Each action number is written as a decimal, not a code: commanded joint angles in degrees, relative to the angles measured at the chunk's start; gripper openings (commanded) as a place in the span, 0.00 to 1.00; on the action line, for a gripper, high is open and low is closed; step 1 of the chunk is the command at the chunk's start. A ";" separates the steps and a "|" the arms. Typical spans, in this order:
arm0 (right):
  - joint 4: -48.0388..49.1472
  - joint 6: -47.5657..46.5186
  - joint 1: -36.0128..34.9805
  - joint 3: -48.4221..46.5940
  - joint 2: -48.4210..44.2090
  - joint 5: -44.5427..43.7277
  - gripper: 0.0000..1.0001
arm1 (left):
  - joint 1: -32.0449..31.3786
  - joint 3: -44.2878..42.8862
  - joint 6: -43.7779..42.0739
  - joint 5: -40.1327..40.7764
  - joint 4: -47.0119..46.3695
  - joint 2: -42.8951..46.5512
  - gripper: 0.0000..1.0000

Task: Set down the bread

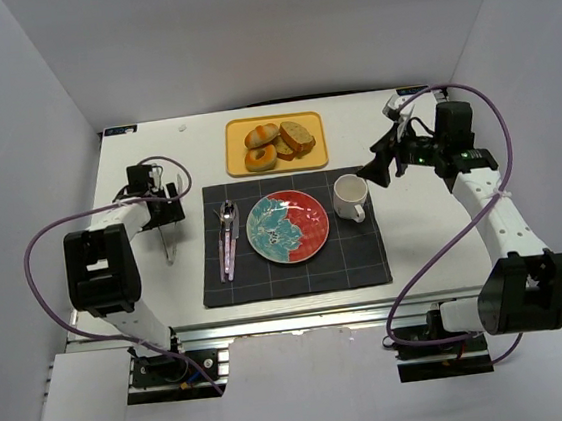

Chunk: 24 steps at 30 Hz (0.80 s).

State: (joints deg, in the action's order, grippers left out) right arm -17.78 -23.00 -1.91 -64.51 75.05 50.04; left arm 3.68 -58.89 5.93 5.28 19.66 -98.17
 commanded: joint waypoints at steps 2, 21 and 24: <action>4.24 2.96 0.59 -3.25 0.89 2.78 0.87 | -0.17 -1.49 -1.98 -4.55 -0.67 -1.14 0.86; 6.62 6.04 1.30 -2.81 1.16 3.92 0.87 | 0.10 3.09 3.80 -9.93 -3.67 6.05 0.27; 6.88 6.39 1.30 -2.55 1.07 4.19 0.87 | -1.21 0.72 7.32 -16.16 -3.66 12.64 0.23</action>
State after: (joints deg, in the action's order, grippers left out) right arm -13.10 -17.80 -1.06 -66.22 77.10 52.69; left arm 3.75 -55.66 8.49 -3.92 17.23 -95.07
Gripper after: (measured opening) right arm 0.873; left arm 0.271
